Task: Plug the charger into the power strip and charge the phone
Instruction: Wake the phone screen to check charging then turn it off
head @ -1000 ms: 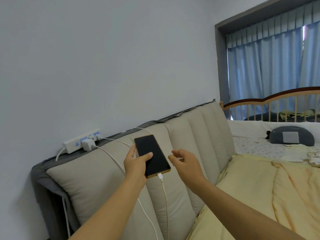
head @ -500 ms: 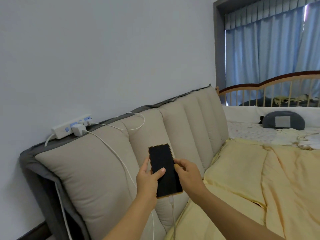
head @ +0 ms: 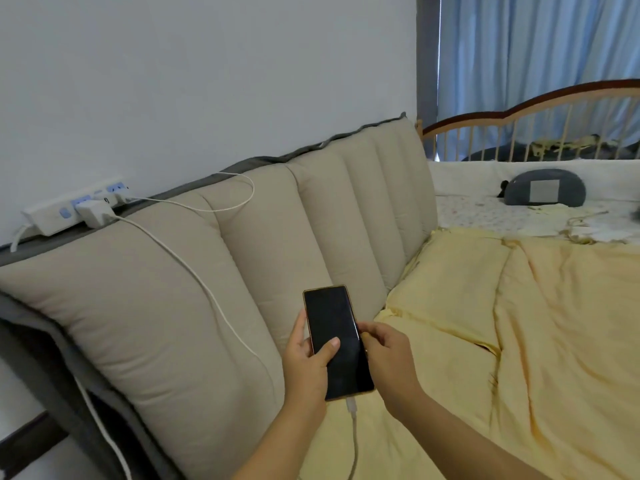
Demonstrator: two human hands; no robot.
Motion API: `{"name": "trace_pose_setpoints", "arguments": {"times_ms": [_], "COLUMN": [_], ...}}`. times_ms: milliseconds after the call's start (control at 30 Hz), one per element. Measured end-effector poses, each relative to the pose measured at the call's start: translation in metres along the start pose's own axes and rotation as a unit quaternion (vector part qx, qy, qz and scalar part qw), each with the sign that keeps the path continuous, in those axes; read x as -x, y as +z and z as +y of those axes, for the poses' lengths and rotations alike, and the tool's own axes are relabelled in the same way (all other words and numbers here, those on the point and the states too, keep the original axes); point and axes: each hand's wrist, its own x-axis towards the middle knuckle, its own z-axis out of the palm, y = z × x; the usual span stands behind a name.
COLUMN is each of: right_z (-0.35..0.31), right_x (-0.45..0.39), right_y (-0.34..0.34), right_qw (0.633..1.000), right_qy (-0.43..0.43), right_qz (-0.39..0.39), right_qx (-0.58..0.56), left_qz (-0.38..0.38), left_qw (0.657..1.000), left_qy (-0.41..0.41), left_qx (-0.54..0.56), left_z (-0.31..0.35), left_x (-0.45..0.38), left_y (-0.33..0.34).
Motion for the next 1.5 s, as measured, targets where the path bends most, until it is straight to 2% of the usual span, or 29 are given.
{"name": "trace_pose_setpoints", "arguments": {"times_ms": [267, 667, 1033, 1333, 1500], "right_z": [0.006, 0.041, 0.068, 0.059, 0.054], "right_x": [-0.002, 0.004, -0.001, -0.006, -0.007], "right_y": [-0.005, -0.013, -0.020, -0.018, -0.013], "right_qw": [1.000, 0.999, 0.997, 0.997, 0.998], "right_qy": [-0.011, 0.026, 0.063, 0.049, 0.035], "right_qz": [0.009, -0.010, 0.015, -0.008, -0.010], "right_qx": [-0.004, -0.036, -0.035, -0.056, -0.050], "left_qz": [-0.006, -0.004, 0.007, 0.031, 0.028], "left_qw": [1.000, 1.000, 0.999, 0.991, 0.991], "left_qy": [0.011, -0.010, -0.040, -0.090, -0.079], "left_qx": [-0.020, 0.012, 0.030, 0.094, 0.108], "left_z": [-0.013, -0.042, -0.073, -0.066, -0.056], "left_x": [-0.002, 0.010, 0.008, -0.008, -0.010], "left_y": [0.009, 0.015, 0.021, 0.012, 0.010]}}
